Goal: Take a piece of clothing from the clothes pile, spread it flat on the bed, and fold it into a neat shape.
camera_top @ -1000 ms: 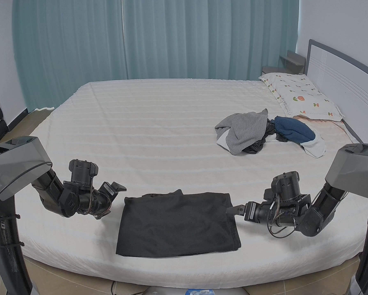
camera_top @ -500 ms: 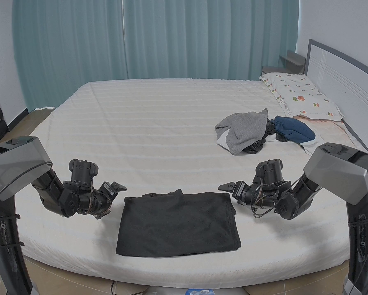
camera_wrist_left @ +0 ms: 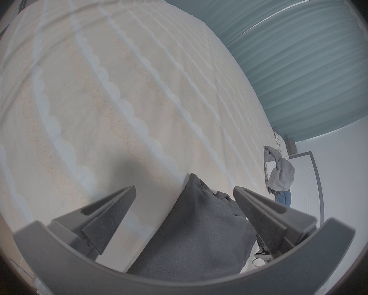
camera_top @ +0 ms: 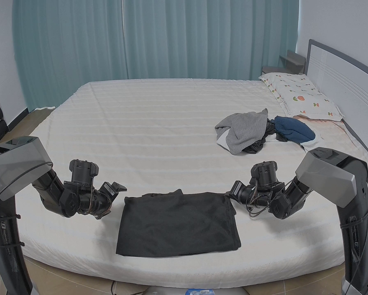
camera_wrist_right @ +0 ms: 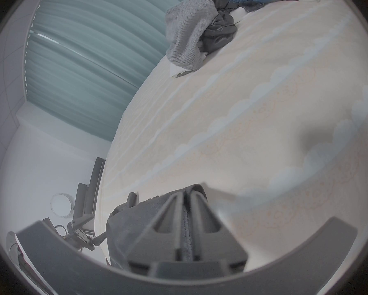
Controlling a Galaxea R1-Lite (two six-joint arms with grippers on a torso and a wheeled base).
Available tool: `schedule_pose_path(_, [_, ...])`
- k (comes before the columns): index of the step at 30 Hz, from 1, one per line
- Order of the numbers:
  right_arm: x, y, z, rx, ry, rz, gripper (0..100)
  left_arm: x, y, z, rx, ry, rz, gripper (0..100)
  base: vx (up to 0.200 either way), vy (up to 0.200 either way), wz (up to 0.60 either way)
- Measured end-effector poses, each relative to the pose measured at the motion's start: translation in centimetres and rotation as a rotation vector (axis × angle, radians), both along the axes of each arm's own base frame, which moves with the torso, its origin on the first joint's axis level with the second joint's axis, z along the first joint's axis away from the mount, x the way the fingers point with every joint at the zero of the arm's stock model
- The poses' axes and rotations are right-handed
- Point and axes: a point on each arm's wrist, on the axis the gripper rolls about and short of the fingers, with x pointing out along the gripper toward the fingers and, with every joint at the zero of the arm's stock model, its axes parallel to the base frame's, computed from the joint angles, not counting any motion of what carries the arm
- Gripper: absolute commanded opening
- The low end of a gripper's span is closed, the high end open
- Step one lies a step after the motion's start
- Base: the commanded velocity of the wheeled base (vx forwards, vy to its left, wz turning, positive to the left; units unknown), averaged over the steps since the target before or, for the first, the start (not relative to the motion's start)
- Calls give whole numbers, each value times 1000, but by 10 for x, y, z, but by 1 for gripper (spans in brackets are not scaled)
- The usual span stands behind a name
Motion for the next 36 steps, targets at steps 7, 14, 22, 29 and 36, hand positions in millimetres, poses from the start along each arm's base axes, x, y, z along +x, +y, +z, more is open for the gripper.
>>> schedule_pose_path(7, [2,-7,1,9,3,-30,0,0,0,0,2,1,1,100,0,0,0])
schedule_pose_path(14, [3,-11,2,6,-1,-46,0,0,-1,-1,14,1,1,100,0,0,0])
schedule_pose_path(22, [2,-10,3,1,-5,-39,100,3,-3,1,18,-13,-1,100,0,0,0])
schedule_pose_path(29, [-1,-10,6,-2,-8,-32,100,9,-13,4,16,-39,-23,100,0,0,0])
schedule_pose_path(36, [-10,-12,15,-18,-11,-8,100,23,-25,-1,101,-83,-49,0,0,0,0])
